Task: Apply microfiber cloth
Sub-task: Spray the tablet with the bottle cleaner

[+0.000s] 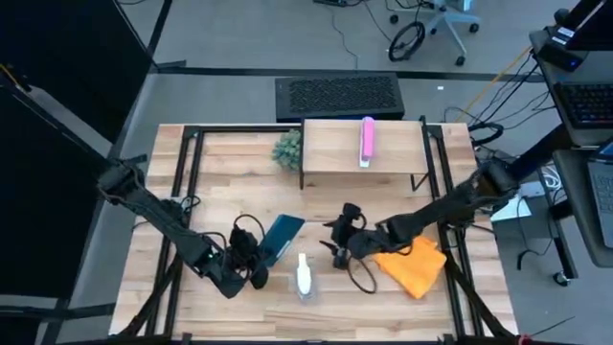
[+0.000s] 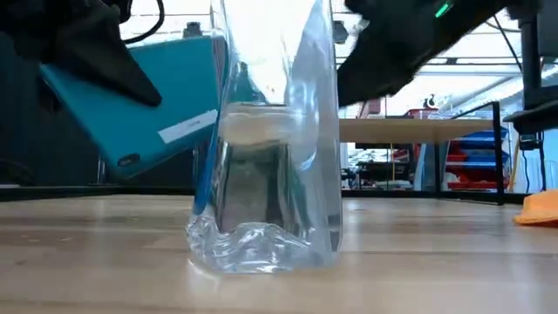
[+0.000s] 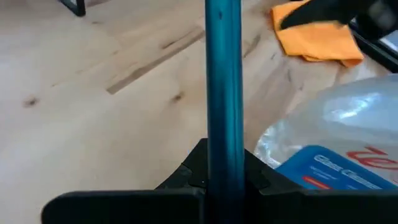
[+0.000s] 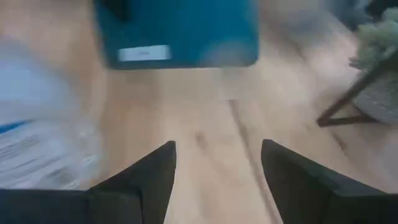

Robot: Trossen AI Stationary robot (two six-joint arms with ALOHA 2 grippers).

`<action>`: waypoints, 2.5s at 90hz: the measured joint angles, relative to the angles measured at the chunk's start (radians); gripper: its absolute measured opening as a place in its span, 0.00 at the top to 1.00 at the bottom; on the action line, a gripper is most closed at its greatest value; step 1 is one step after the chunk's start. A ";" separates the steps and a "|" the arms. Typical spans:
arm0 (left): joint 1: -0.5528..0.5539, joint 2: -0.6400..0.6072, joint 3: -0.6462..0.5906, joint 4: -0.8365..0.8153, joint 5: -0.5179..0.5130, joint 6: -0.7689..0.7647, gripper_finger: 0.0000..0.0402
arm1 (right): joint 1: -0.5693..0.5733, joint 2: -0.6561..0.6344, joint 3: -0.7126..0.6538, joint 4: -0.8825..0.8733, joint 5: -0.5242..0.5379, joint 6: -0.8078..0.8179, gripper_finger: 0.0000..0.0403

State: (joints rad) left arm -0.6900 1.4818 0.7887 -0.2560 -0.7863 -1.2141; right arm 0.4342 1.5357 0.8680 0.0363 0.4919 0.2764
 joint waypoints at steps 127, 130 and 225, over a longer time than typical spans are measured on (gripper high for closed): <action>0.128 -0.005 0.104 -0.007 0.049 0.162 0.98 | 0.130 -0.127 0.000 0.266 -0.099 -0.131 0.08; 0.128 -0.005 0.104 -0.007 0.049 0.170 0.98 | 0.130 -0.127 0.000 0.263 -0.099 -0.126 0.09; 0.125 -0.006 0.105 0.012 0.049 0.253 0.98 | 0.132 0.244 0.213 0.538 0.088 -0.341 0.12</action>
State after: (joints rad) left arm -0.5652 1.4761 0.8932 -0.2443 -0.7372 -0.9611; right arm 0.5666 1.7799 1.0808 0.5747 0.5799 -0.0650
